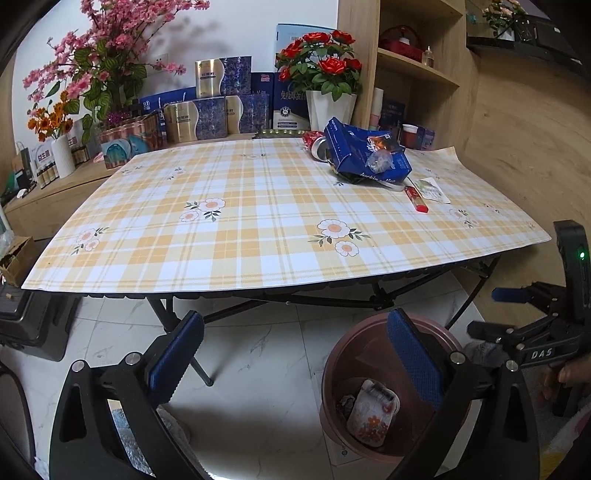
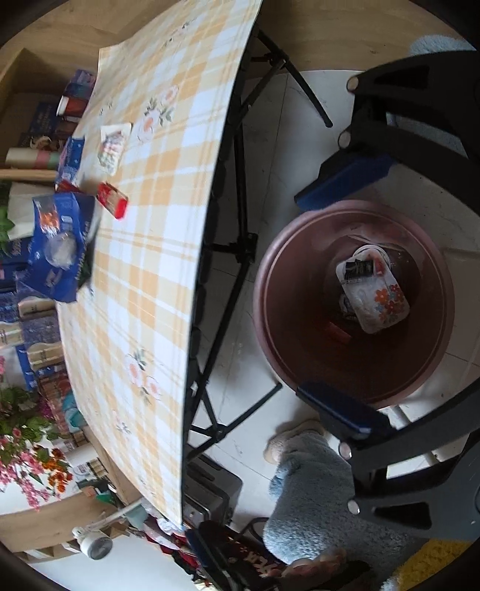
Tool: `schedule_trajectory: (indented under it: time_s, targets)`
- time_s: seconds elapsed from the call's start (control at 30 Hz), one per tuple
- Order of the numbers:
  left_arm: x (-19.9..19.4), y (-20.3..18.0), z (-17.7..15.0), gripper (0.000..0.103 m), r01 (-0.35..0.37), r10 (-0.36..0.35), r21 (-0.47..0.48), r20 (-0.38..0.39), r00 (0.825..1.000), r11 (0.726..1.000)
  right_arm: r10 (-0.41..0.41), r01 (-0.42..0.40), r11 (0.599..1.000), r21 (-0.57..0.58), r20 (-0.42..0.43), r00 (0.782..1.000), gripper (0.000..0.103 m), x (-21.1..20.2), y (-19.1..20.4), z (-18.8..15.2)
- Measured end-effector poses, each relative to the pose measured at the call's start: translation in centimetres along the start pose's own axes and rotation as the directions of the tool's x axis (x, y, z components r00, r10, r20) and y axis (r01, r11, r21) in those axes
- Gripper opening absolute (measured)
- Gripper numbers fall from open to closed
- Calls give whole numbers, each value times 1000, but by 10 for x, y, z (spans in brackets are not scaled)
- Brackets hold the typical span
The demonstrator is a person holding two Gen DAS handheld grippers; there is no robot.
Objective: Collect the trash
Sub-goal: 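Open both tools over the brown bin to drop the bag and tissue pack, then grasp the clear plastic bag with the right tool while the left tool reaches the blue coffee box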
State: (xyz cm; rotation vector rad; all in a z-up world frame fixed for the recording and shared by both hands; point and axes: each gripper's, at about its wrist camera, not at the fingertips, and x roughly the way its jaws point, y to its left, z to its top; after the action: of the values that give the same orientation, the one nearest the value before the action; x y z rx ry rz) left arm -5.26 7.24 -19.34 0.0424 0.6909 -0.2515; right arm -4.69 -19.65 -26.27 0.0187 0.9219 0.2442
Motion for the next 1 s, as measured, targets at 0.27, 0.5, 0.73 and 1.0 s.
schedule_trajectory:
  time_s: [0.27, 0.5, 0.73, 1.0]
  targets:
    - [2, 4, 0, 97, -6, 5, -18, -14, 1000, 1000, -24, 22, 997, 78, 23, 999, 97, -6, -17, -1]
    - [4, 6, -1, 97, -12, 11, -27, -24, 1000, 1000, -21, 19, 995, 97, 20, 1000, 97, -5, -20, -2]
    - [9, 11, -2, 97, -18, 15, -52, -51, 999, 998, -42, 39, 993, 109, 23, 999, 97, -4, -22, -1]
    - [16, 16, 7, 97, -15, 9, -75, -76, 997, 997, -49, 44, 991, 128, 44, 998, 97, -11, -32, 10]
